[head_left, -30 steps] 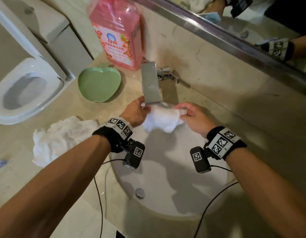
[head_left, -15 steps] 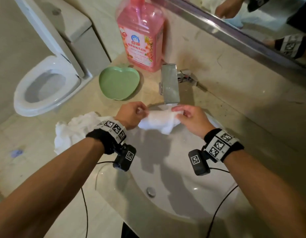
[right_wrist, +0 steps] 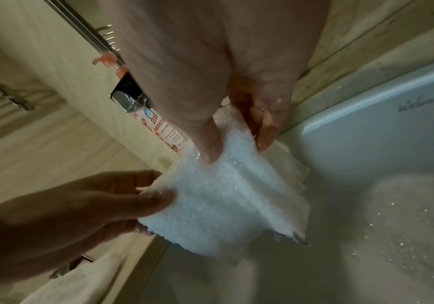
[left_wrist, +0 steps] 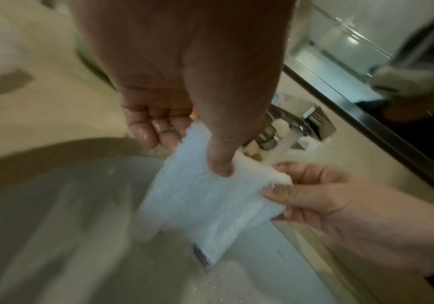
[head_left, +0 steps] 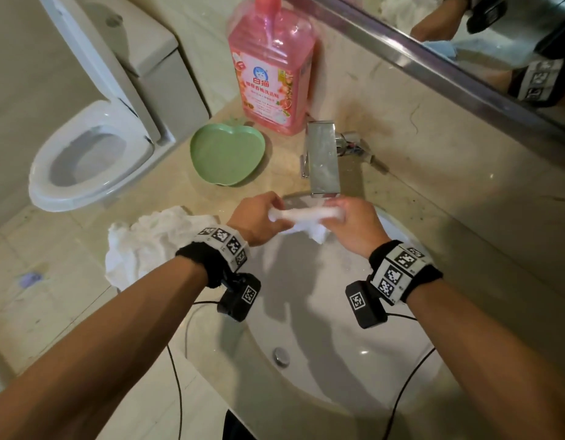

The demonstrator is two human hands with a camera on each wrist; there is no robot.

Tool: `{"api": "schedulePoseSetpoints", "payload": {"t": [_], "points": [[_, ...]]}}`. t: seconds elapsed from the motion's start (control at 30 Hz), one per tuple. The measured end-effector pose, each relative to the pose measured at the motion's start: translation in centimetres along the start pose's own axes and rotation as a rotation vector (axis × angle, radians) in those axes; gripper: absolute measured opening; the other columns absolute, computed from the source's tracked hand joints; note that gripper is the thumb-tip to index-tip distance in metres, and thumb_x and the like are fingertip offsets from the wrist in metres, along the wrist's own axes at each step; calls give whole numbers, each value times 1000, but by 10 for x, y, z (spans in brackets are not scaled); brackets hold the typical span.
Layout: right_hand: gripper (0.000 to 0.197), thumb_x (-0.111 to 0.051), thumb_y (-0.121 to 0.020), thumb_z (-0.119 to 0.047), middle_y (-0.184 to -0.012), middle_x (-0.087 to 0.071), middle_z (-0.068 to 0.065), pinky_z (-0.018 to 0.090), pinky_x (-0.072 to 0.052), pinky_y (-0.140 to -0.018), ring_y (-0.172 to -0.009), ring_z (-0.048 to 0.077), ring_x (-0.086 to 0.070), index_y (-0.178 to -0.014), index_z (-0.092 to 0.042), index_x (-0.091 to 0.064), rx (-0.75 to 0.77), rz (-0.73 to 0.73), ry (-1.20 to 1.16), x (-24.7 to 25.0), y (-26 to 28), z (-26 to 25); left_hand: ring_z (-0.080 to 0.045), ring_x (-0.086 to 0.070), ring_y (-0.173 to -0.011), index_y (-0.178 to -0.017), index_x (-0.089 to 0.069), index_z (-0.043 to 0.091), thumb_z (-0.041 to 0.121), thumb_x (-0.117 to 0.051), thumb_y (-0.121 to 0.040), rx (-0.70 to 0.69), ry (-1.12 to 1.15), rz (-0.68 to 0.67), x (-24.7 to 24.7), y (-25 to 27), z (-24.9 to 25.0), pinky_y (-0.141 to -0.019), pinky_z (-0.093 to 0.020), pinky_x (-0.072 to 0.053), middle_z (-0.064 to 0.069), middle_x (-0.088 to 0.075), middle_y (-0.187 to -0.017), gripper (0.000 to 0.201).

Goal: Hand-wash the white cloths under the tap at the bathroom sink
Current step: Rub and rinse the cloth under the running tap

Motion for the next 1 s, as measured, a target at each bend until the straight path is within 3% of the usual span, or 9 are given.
{"api": "schedulePoseSetpoints", "payload": {"t": [0.13,0.33,0.5,0.6,0.7,0.8,0.87,0.93,1.0], "points": [[19,-69,-90,-28,-114,-43,0,20,-32,-80,-100,14,-44,-105,-17,-66,21,30,134,15,2,16,-25,-49,-95,-115,-61,12,40,-59,-93,-188,-99,-25,-12,-11,26,-86,-30,-38,-6,-47,-102,35],[18,-60,-96,-26,-93,-61,-3,26,-39,-74,-86,21,-60,-111,-16,-61,-45,63,74,31,6,35,-22,-57,-75,-113,-59,20,42,-48,-99,-132,9,-41,-29,-27,49,-68,-28,-39,6,-60,-76,29],[39,-57,-96,-13,-124,-63,1,32,-49,-92,-108,18,-59,-135,-19,-55,-102,9,-118,22,8,28,-17,-68,-81,-120,-56,25,32,-45,-101,6,284,-195,-37,-31,54,-69,-38,-62,3,-66,-103,24],[64,-75,-83,-27,-125,-60,-5,26,-44,-86,-112,15,-57,-141,-28,-47,-106,-46,-211,7,10,17,-24,-69,-94,-125,-56,17,30,-46,-98,64,434,-204,-35,-23,55,-76,-45,-61,-7,-68,-114,32],[69,-80,-77,-31,-121,-62,-6,22,-41,-80,-110,15,-57,-137,-29,-49,-82,-39,-169,-6,5,6,-25,-66,-101,-104,-67,25,33,-52,-92,64,445,-195,-32,-12,51,-91,-44,-55,-3,-69,-109,21],[51,-71,-80,-16,-109,-62,-6,16,-41,-70,-105,16,-58,-128,-26,-58,-84,-49,-139,-12,-3,-1,-22,-63,-94,-90,-62,26,9,-44,-92,69,517,-221,-25,-3,39,-78,-23,-51,-1,-67,-97,25],[47,-66,-81,-8,-115,-64,-1,23,-49,-80,-107,18,-58,-126,-21,-62,-101,-94,-147,-16,-8,-1,-24,-61,-97,-101,-54,14,-6,-43,-89,40,508,-221,-18,0,27,-73,-17,-50,-7,-64,-102,25],[42,-60,-79,0,-113,-69,2,33,-53,-89,-108,22,-63,-111,-26,-68,-90,-121,-210,-17,-10,0,-24,-54,-113,-120,-46,10,-5,-55,-85,-13,350,-264,-12,0,15,-92,-28,-48,-11,-56,-122,39],[45,-57,-76,5,-100,-71,-5,30,-56,-80,-103,21,-67,-95,-33,-68,-99,-133,-312,-15,-11,2,-22,-45,-128,-139,-38,11,4,-72,-80,-92,190,-329,-13,1,8,-104,-28,-38,-10,-45,-140,69]]}}
Point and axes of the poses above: each hand's wrist, its own y-axis away from the middle knuckle, its own x-axis out of the back of the hand, z = x × y, the point moved 3 cm from there along -y, towards the middle knuckle
